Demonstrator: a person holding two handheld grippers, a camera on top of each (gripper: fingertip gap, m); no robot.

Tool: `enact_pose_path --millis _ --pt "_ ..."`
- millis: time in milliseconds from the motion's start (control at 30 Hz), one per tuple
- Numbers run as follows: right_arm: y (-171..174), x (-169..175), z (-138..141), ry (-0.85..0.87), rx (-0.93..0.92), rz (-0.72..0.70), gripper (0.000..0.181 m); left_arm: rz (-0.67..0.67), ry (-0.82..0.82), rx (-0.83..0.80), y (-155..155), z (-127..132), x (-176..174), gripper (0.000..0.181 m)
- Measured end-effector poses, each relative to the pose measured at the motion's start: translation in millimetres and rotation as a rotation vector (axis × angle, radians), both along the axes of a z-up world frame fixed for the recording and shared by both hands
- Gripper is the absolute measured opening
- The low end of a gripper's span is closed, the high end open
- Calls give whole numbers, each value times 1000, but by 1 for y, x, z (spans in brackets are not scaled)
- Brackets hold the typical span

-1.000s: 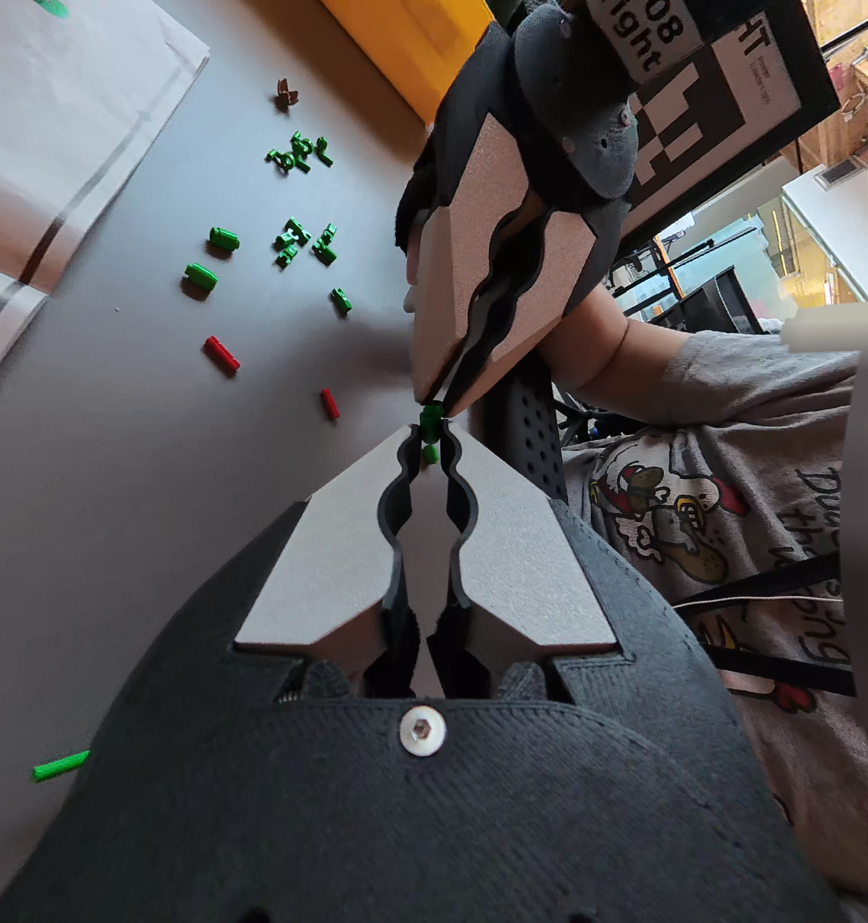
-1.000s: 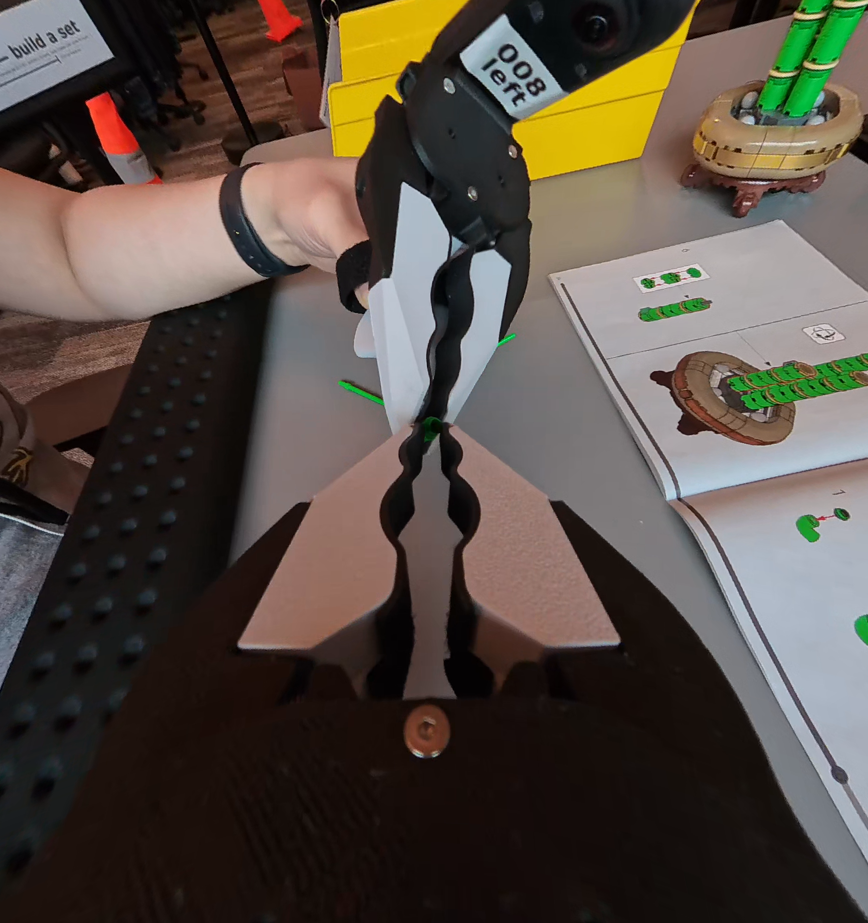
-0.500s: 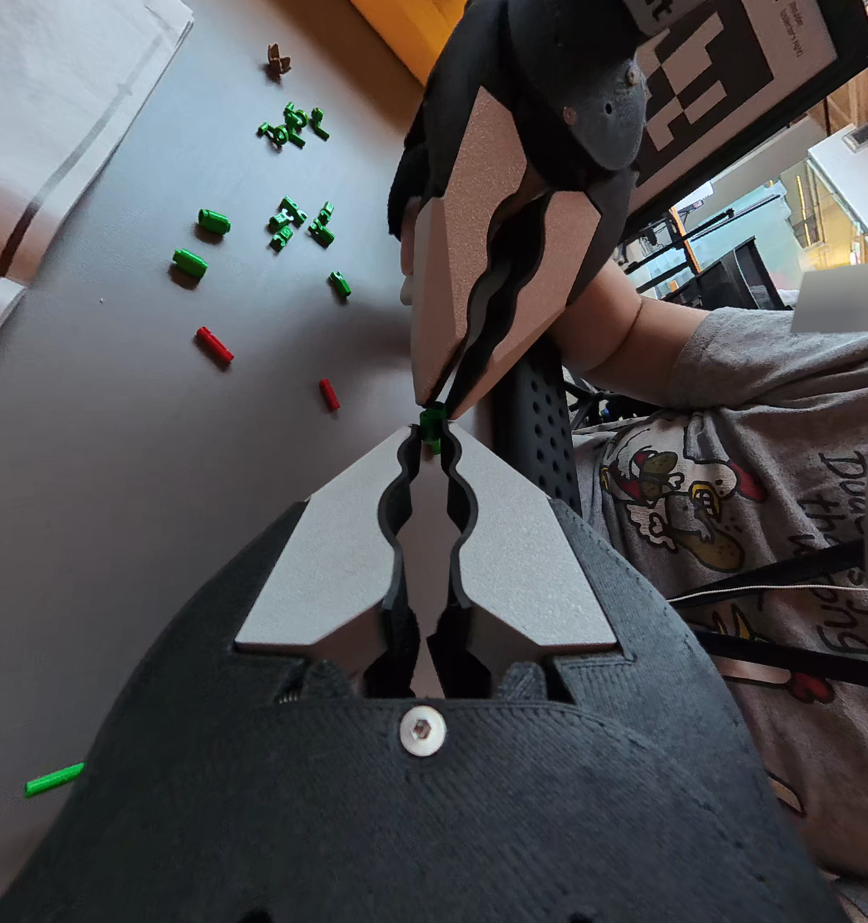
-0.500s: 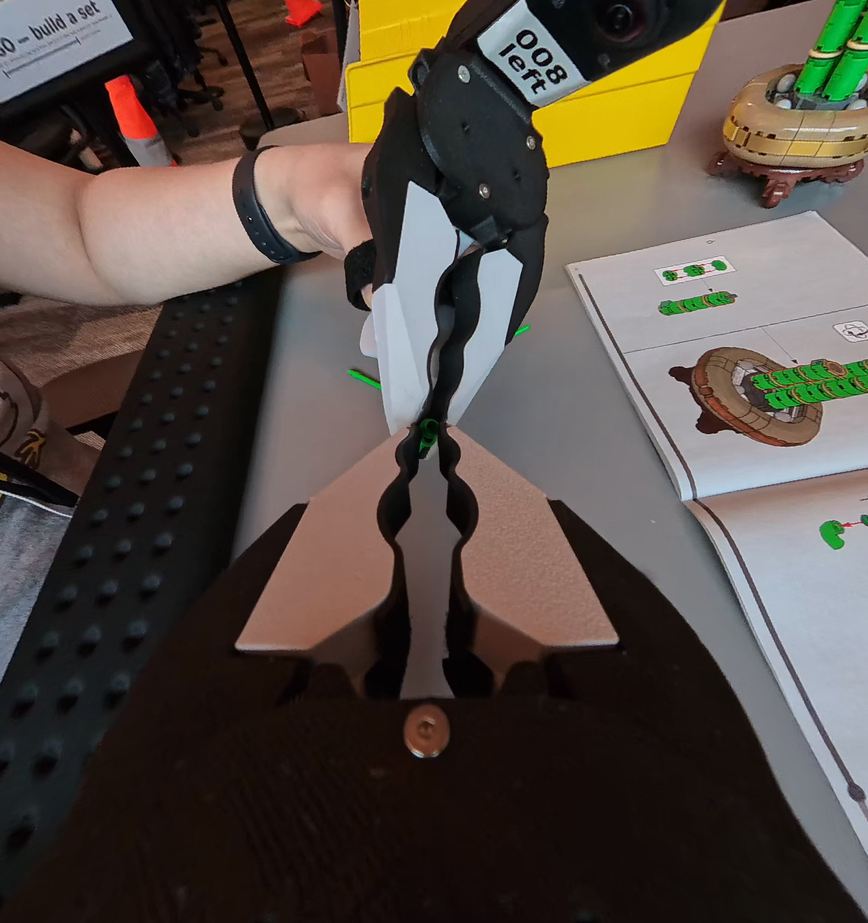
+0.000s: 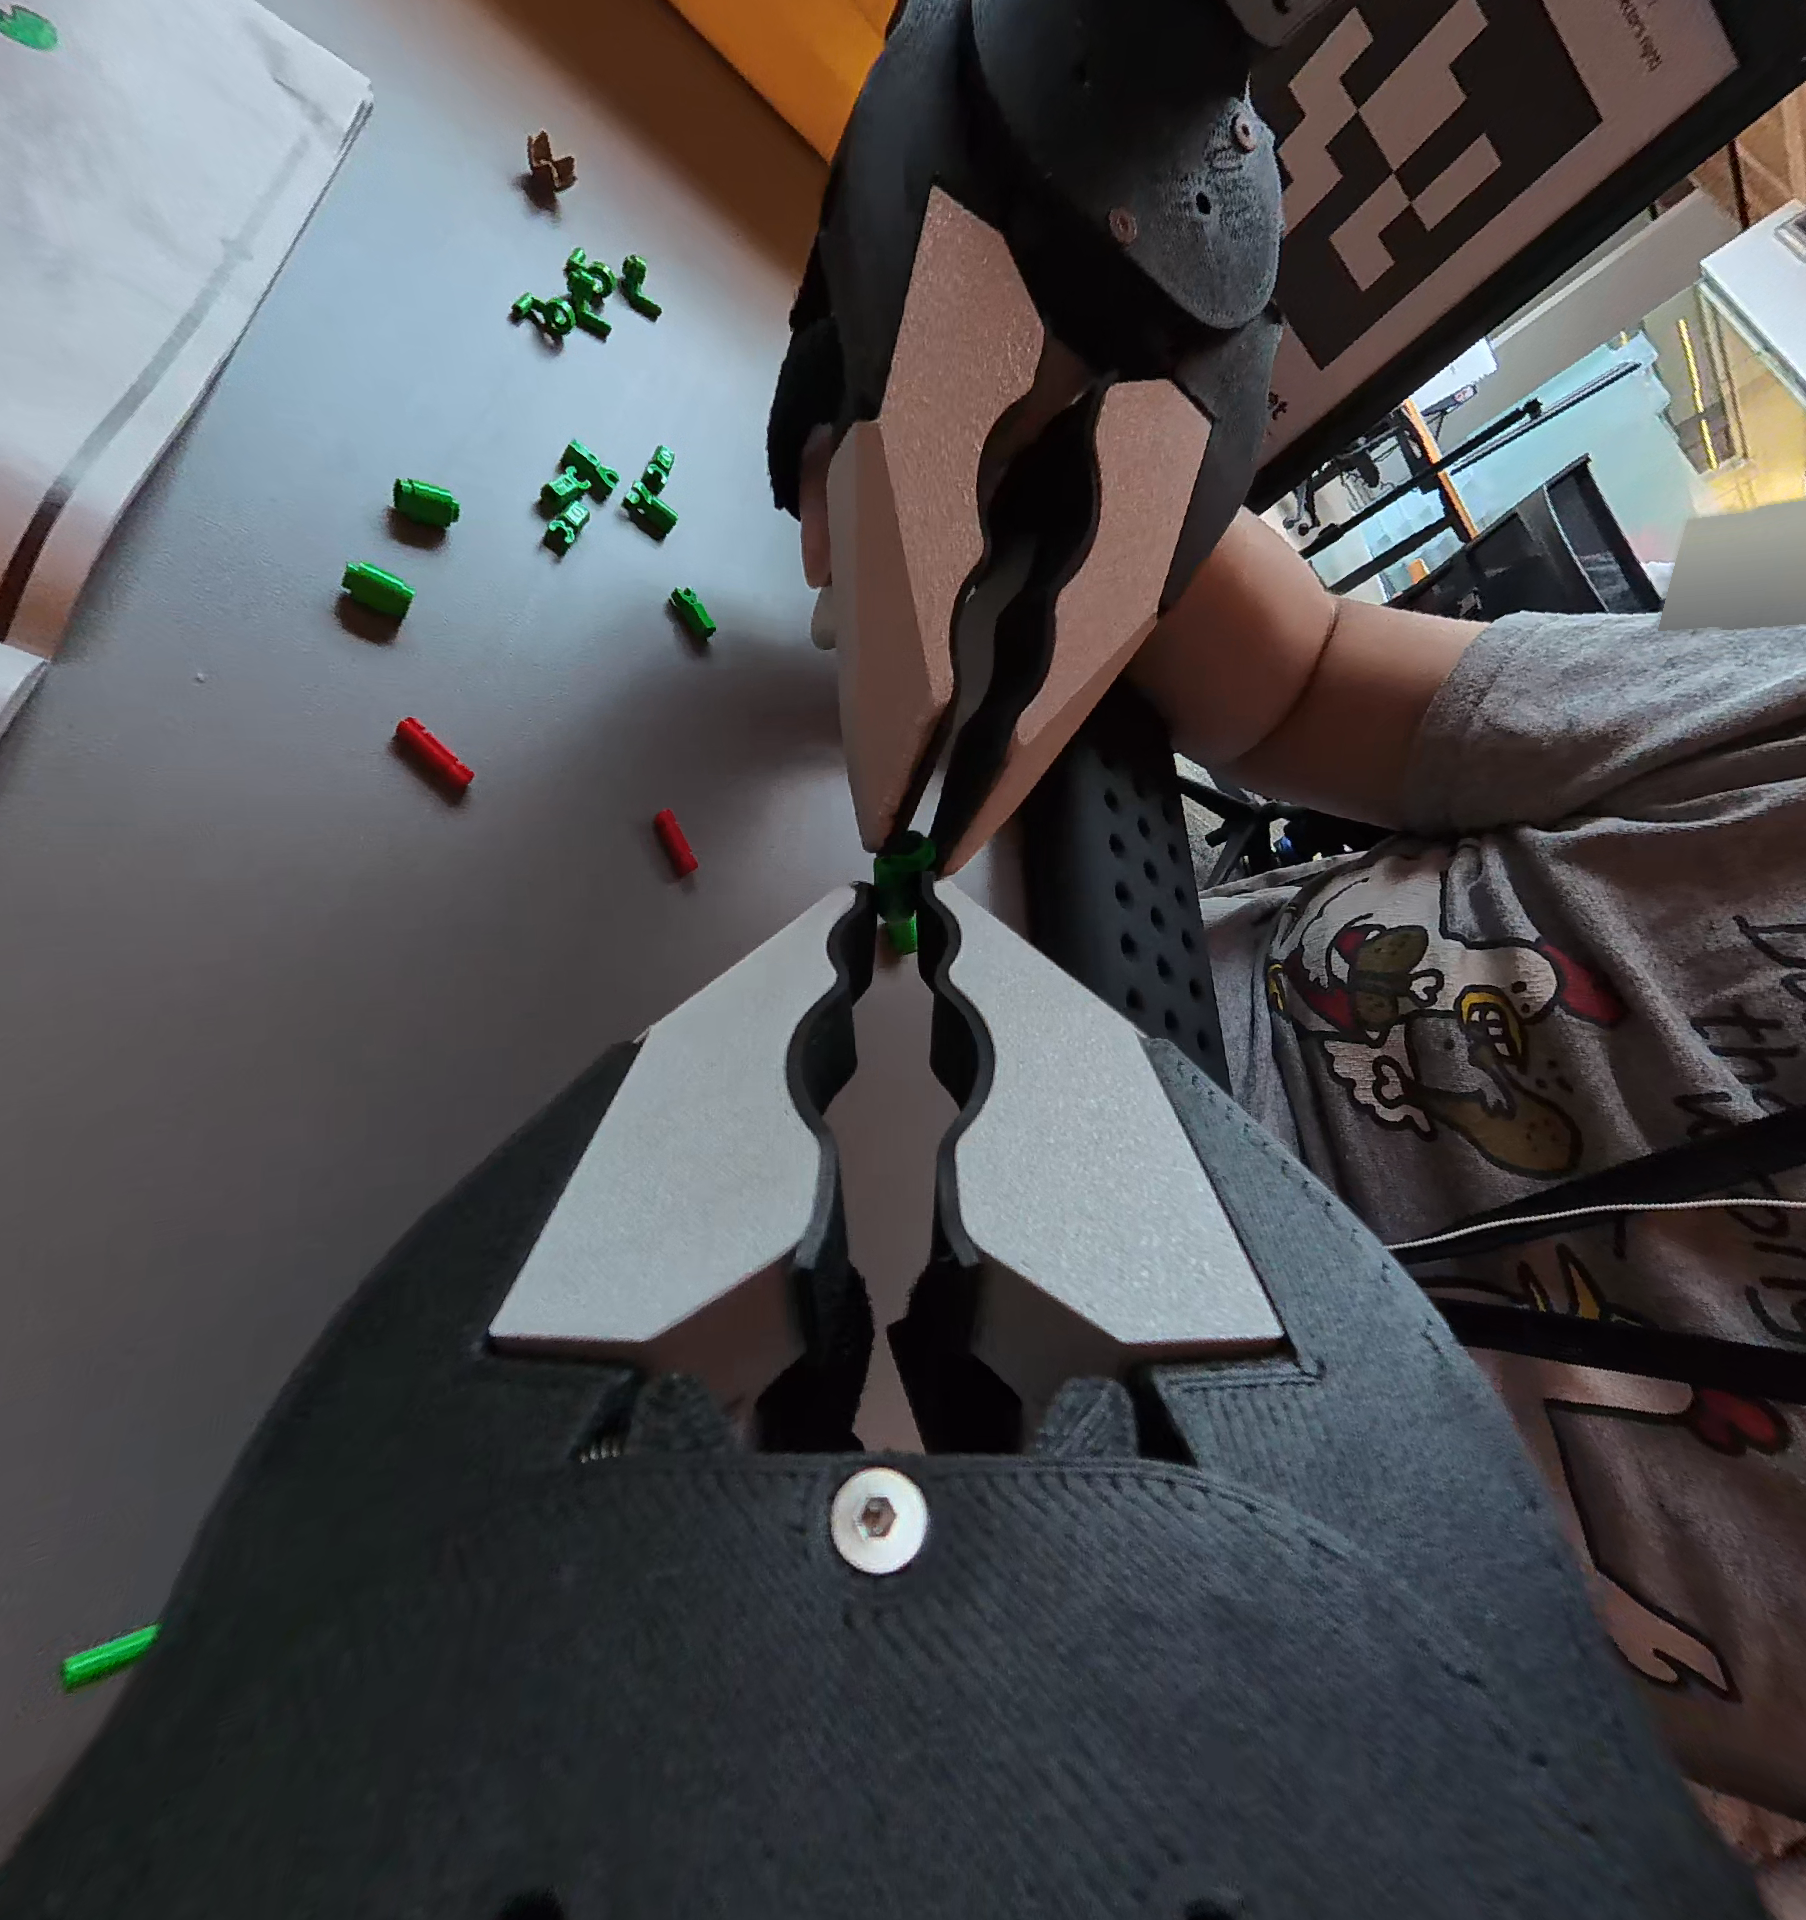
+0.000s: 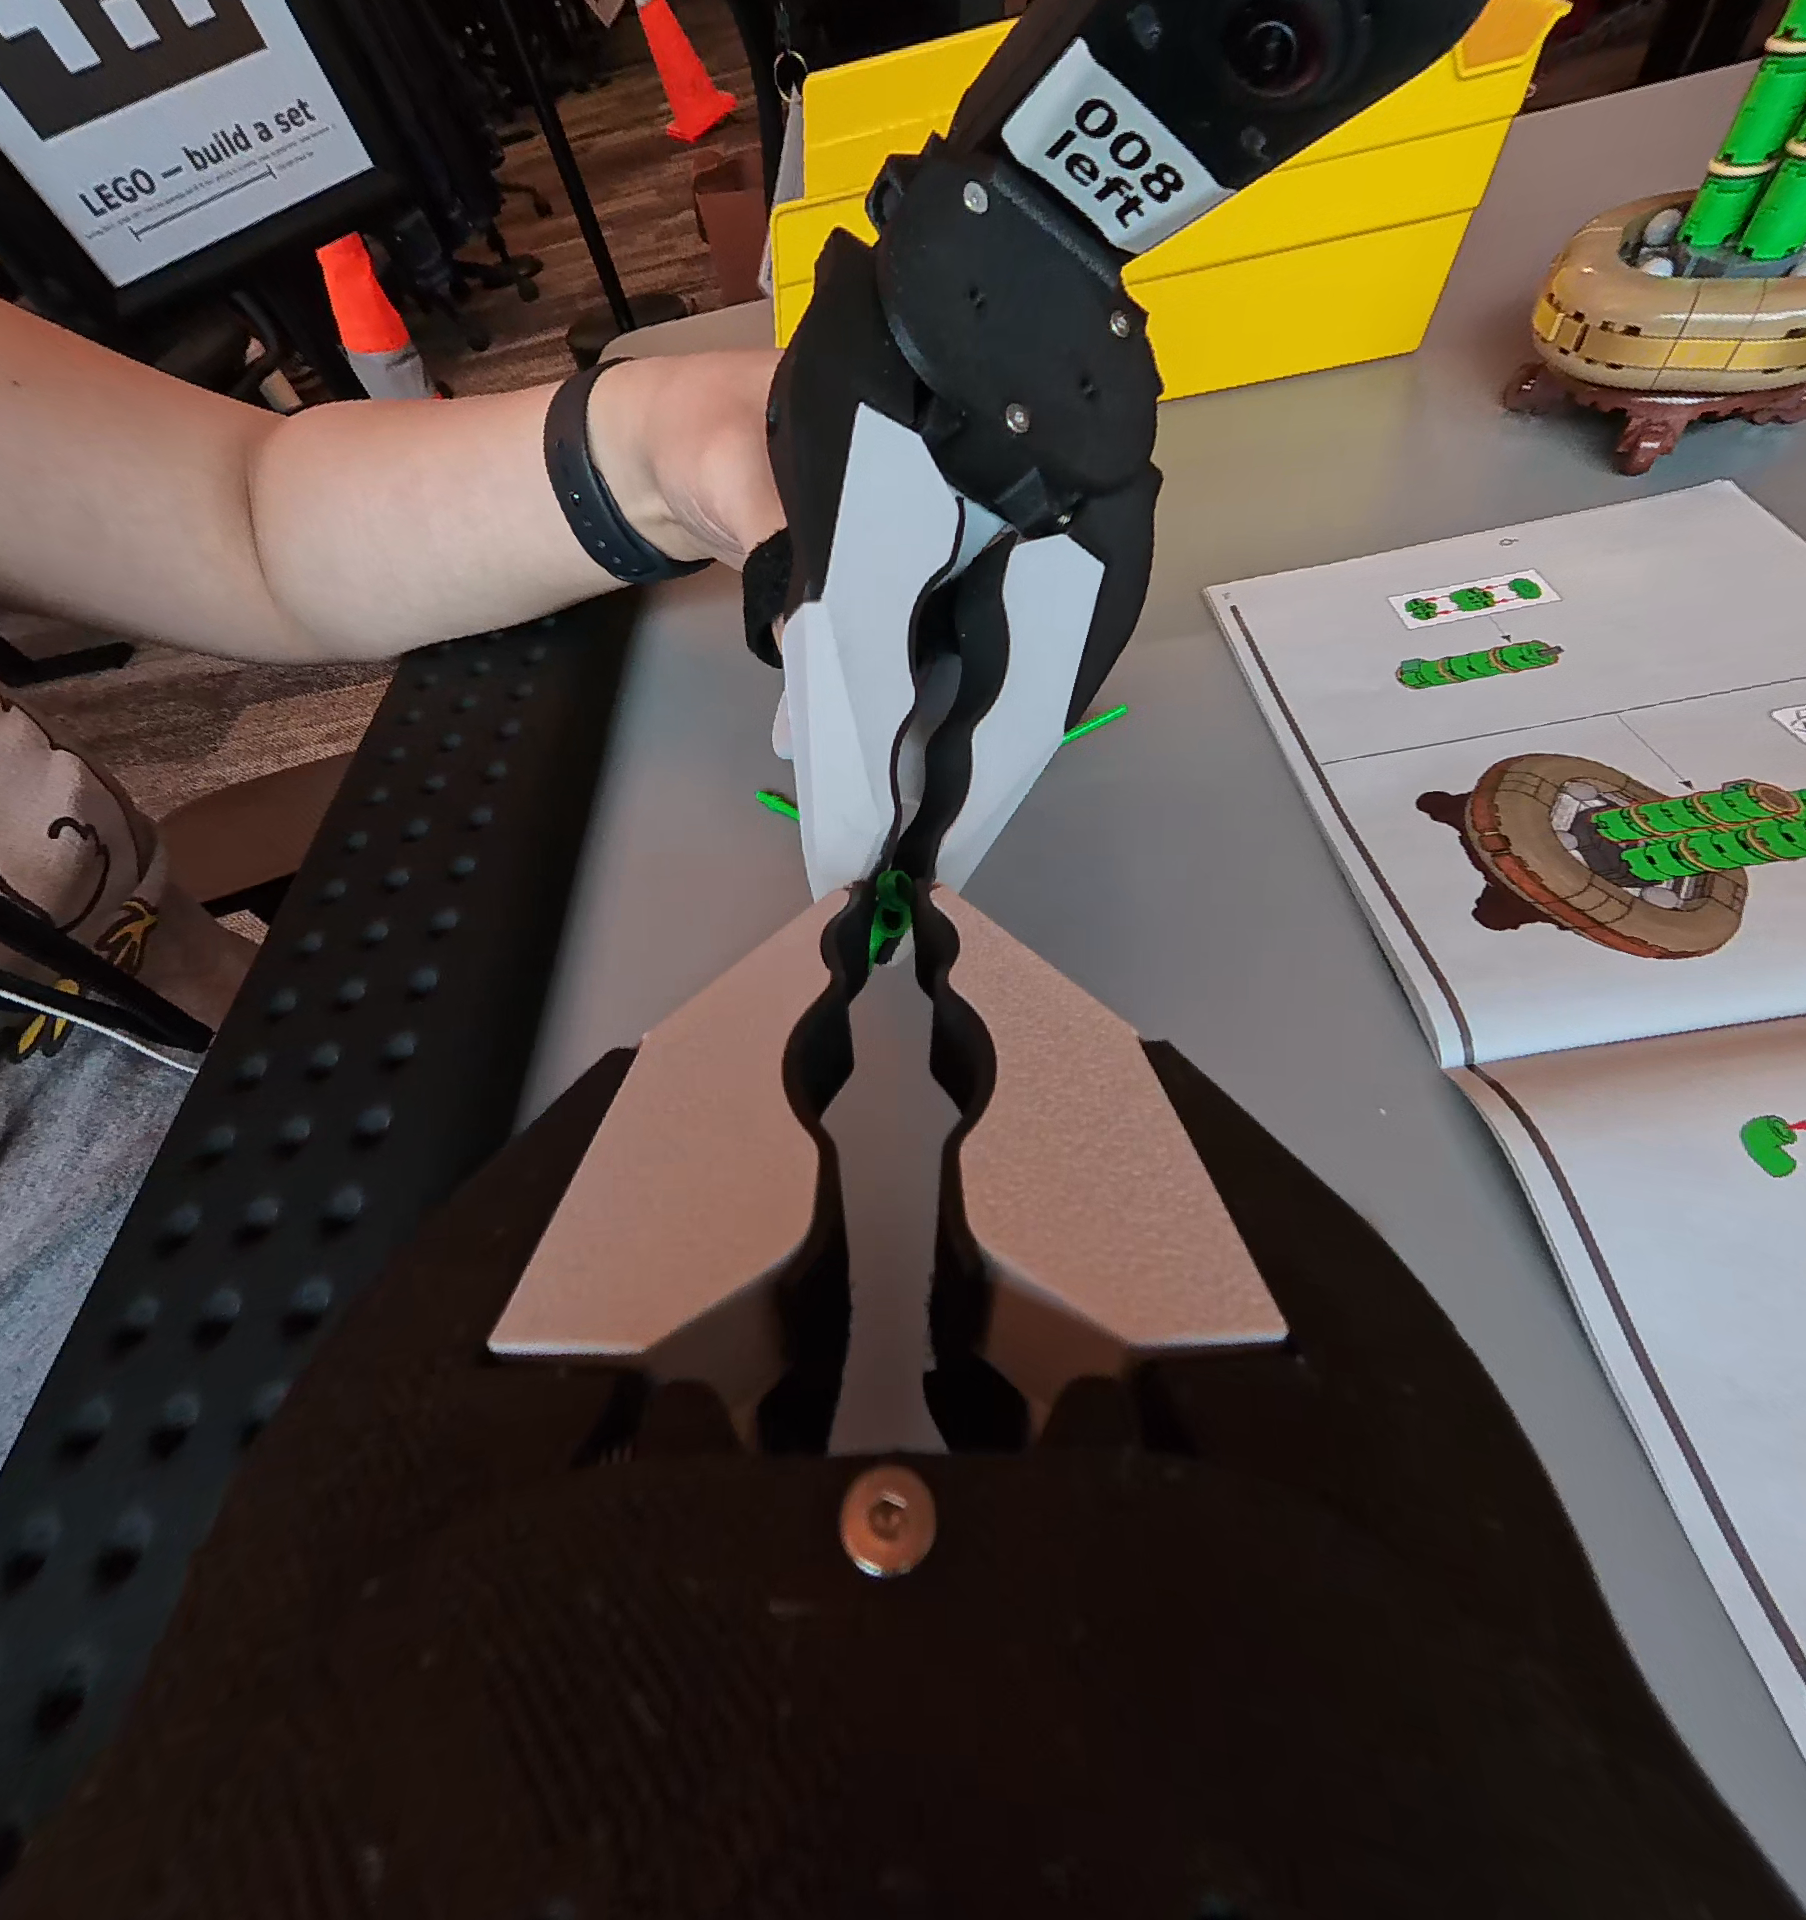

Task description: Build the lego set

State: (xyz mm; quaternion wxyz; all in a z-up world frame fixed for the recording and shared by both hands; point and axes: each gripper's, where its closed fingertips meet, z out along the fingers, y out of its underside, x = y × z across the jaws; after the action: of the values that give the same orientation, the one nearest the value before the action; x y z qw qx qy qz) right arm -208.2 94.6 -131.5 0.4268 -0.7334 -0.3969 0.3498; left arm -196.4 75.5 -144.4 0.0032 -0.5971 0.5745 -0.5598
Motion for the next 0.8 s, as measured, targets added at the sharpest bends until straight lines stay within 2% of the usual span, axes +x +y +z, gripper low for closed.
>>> enact_pose_path --millis 700,800 --pt "-2 0 5 30 13 16 5 3 -10 -26 1 2 0 6" --pt "5 14 12 11 57 -39 9 31 12 10 10 -1 -3 6"
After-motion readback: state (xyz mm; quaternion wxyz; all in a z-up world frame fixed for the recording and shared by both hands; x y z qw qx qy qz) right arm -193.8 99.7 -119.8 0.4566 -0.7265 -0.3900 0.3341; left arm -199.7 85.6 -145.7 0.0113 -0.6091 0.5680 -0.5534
